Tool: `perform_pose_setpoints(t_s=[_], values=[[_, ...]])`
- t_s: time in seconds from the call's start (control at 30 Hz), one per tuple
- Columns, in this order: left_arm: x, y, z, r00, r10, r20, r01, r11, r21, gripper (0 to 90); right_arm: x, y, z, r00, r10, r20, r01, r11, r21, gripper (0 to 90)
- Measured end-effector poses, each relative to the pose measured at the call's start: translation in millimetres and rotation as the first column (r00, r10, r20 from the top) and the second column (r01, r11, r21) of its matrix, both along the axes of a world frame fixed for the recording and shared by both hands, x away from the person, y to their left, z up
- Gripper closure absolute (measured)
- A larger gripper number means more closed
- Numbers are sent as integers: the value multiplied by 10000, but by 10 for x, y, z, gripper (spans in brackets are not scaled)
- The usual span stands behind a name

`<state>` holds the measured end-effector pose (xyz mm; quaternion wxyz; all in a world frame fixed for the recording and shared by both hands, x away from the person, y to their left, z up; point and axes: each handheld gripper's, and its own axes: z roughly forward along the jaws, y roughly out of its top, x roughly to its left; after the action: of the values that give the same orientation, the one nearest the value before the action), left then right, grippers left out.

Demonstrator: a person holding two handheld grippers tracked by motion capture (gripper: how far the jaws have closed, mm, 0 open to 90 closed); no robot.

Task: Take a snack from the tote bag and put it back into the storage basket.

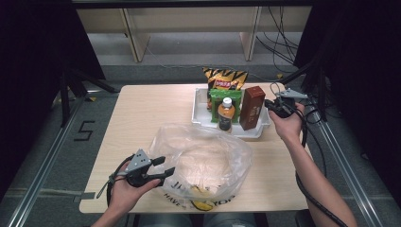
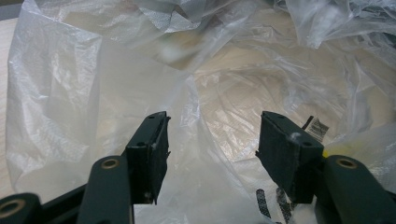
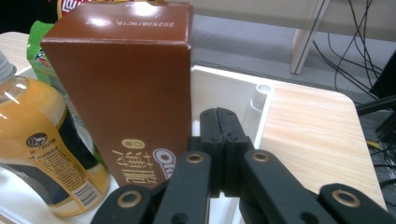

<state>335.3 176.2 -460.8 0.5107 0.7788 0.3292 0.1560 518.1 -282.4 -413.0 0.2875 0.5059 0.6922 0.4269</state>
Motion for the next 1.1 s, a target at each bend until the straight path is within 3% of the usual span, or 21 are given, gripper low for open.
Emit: perform_pose_setpoints(t_s=[0.07, 0.1, 0.4, 0.47, 0.6, 0.7, 0.73, 0.77, 0.83, 0.87, 0.93, 1.0, 1.03, 1.1], values=[[-9, -6, -5, 9998, 128, -149, -130, 9999, -105, 422, 13, -8, -7, 9998, 158, 145, -156, 9998, -122, 900], [-8, -4, -6, 9998, 124, -148, -126, 9999, -100, 422, -1, 12, -6, 9999, 98, 25, -98, 9999, 21, 900], [-8, -4, -3, 9999, 120, -82, -120, 9999, 19, 420, -30, 10, -25, 9981, 582, 188, -577, 9979, -288, 900], [1, -1, -5, 10000, 38, -2, -38, 10000, 82, 420, -63, 42, -29, 9993, 374, -72, -374, 9993, -32, 900], [-1, -4, -4, 10000, 40, 6, -40, 9999, 93, 420, -67, 21, -44, 9991, 433, 40, -432, 9988, -210, 900], [2, -1, 3, 10000, 1, 57, -1, 10000, 5, 421, -70, 16, -44, 9994, 335, -11, -335, 9994, -75, 900], [-6, -1, 15, 9999, 94, 66, -95, 10000, 27, 421, -58, -16, -36, 9986, 524, 37, -522, 9981, -341, 900], [-11, -5, 20, 9999, 154, 17, -154, 9998, -160, 422, -55, -25, -40, 9982, 595, 116, -592, 9979, -277, 900], [-18, 0, 54, 9997, 192, 119, -188, 9994, -292, 421, -73, -12, -40, 9992, 379, 98, -378, 9992, -98, 900], [-18, 6, 77, 9994, 184, 278, -176, 9994, -292, 420, -56, -37, -45, 9984, 494, 283, -484, 9983, -336, 900], [-26, 9, 120, 9987, 233, 453, -212, 9987, -461, 413, -76, -44, -33, 9990, 417, 174, -412, 9988, -262, 900], [-35, 10, 160, 9978, 317, 575, -286, 9981, -542, 401, -97, -29, -36, 9998, 184, 95, -184, 9998, 55, 893], [-37, 12, 182, 9972, 321, 682, -282, 9979, -579, 399, -89, -47, -41, 9995, 234, 231, -230, 9996, -164, 889], [-44, 3, 235, 9957, 419, 821, -359, 9967, -730, 397, -115, -46, -23, 9999, 107, -58, -107, 9999, 13, 890]])
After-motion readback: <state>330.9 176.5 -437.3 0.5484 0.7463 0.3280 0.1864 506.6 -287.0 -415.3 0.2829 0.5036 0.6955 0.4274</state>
